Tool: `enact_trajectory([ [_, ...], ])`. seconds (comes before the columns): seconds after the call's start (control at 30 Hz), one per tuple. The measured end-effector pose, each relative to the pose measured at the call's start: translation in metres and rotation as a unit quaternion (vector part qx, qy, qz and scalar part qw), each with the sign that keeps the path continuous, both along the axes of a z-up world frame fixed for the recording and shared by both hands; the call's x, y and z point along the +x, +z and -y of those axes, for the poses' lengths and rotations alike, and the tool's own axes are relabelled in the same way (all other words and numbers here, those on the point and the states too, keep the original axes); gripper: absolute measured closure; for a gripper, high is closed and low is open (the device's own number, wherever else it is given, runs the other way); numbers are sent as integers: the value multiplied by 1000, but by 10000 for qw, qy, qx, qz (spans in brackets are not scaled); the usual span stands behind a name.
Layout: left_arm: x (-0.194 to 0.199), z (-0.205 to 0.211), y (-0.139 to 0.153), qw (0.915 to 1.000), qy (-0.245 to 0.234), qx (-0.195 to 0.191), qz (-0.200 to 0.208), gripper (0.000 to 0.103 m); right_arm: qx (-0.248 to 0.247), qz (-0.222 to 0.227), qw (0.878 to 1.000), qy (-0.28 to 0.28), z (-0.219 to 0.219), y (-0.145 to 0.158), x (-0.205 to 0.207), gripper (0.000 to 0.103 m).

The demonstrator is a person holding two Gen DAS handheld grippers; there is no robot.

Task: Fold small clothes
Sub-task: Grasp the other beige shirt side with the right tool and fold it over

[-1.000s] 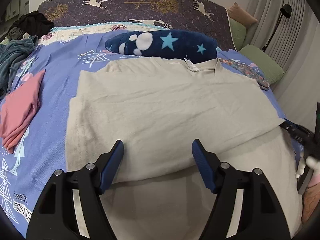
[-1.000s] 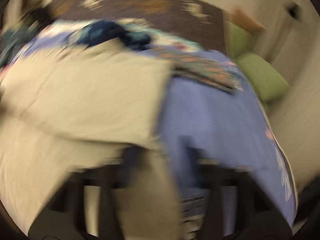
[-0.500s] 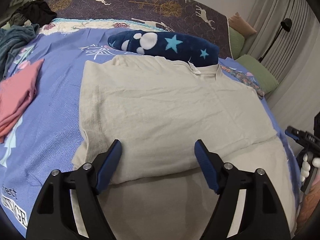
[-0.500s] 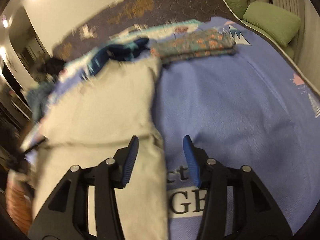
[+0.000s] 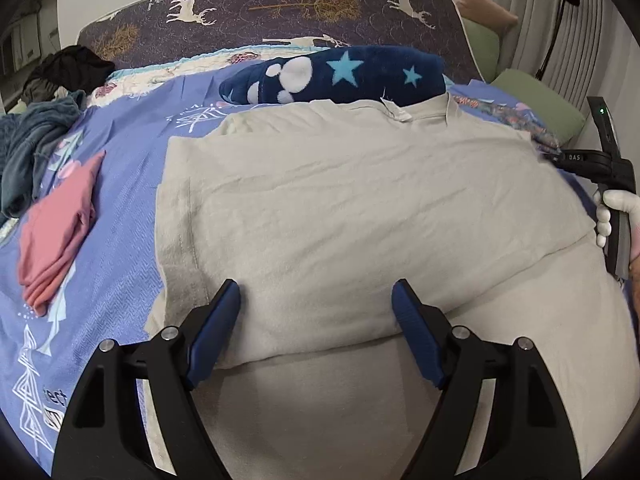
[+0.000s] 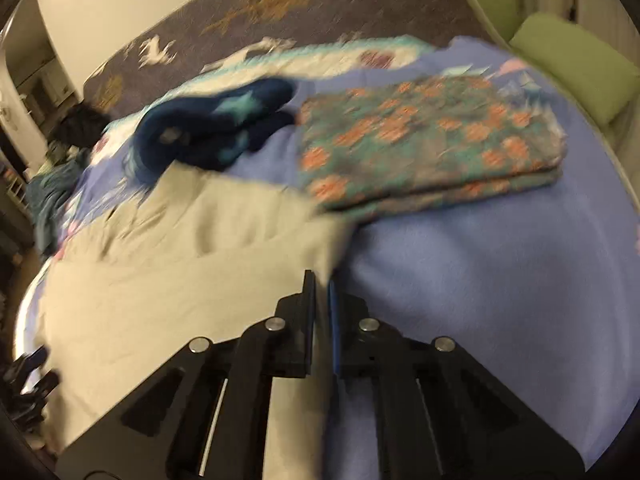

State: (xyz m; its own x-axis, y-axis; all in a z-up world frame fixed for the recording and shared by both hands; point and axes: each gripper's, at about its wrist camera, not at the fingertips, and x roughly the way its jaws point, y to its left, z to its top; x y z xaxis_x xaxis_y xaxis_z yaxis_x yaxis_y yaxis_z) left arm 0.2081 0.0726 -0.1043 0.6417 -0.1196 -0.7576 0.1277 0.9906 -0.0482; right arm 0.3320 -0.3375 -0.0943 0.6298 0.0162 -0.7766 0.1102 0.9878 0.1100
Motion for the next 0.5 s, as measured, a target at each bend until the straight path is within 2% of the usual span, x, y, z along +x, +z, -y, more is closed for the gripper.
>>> enact_trajectory([
  [0.03, 0, 0, 0, 10000, 2, 14, 2, 24, -24, -19, 9992, -396, 19, -7, 0, 103],
  [0.07, -1, -1, 0, 10000, 6, 3, 4, 24, 629, 4, 9970, -441, 38, -11, -3, 103],
  [0.1, -1, -2, 0, 10000, 7, -17, 8, 24, 1013, 46, 9940, -414, 48, -12, -5, 103],
  [0.13, -1, -2, 0, 10000, 8, -34, 9, 24, 1154, 62, 9928, -313, 55, -9, -10, 103],
  [0.23, -1, -2, 0, 10000, 10, -10, 16, 23, 379, 189, 9991, 50, 38, 10, -38, 103],
  [0.4, -4, 0, 1, 9999, 34, 75, 58, 23, 491, 387, 9891, 1330, -19, 34, -108, 99],
  [0.43, -5, 0, 1, 9999, 46, 96, 74, 23, 447, 373, 9857, 1583, -34, 33, -123, 95],
  [0.5, -8, -1, 5, 9997, 143, 126, 150, 23, 203, 180, 9858, 1660, -49, 23, -137, 89],
])
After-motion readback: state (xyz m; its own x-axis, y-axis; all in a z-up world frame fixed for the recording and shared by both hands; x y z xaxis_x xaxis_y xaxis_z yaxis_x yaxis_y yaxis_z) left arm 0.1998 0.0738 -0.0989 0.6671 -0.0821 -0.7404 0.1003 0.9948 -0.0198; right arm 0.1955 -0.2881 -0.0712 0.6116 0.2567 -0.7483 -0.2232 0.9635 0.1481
